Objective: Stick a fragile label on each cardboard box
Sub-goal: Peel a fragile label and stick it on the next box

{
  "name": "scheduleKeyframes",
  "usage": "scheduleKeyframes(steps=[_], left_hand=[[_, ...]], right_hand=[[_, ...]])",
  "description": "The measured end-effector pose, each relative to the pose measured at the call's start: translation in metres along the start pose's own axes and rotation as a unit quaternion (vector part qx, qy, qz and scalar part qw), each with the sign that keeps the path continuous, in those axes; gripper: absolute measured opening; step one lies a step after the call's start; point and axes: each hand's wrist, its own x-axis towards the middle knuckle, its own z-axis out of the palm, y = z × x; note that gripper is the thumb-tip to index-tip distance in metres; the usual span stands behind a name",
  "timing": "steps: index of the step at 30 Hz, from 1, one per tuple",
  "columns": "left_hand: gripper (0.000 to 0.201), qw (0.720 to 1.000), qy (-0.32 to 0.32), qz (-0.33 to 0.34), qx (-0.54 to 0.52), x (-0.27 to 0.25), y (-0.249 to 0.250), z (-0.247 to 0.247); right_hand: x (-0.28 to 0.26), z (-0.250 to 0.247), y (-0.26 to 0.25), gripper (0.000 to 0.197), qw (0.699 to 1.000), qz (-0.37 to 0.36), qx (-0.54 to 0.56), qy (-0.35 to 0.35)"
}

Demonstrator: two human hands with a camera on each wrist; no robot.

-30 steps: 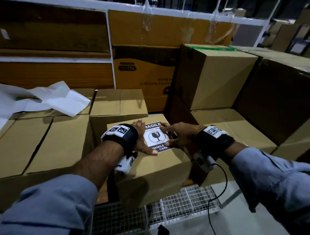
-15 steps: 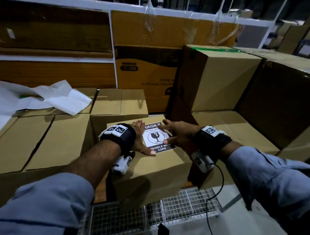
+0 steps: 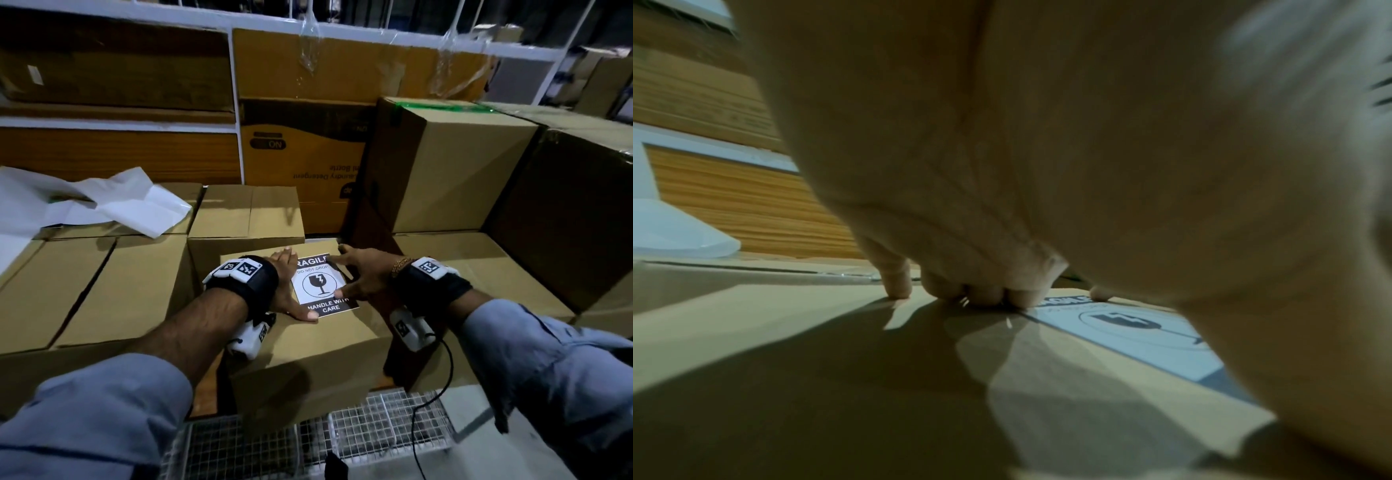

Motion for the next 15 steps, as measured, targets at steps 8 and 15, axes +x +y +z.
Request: scheduleKeyframes(steps=[8, 15], left_hand=[[0.148, 1.0, -0.005, 0.003, -0.023, -0.011, 0.003, -0.01], [0.119, 0.999, -0.001, 0.011, -0.042, -0.025, 0.006, -0.022]], right_hand=[[0.008, -0.009, 0.005, 0.129, 0.997, 0.036, 0.008, -0.071], [0.012, -0.009, -0.006, 0.104, 0.999, 0.011, -0.024, -0.028]])
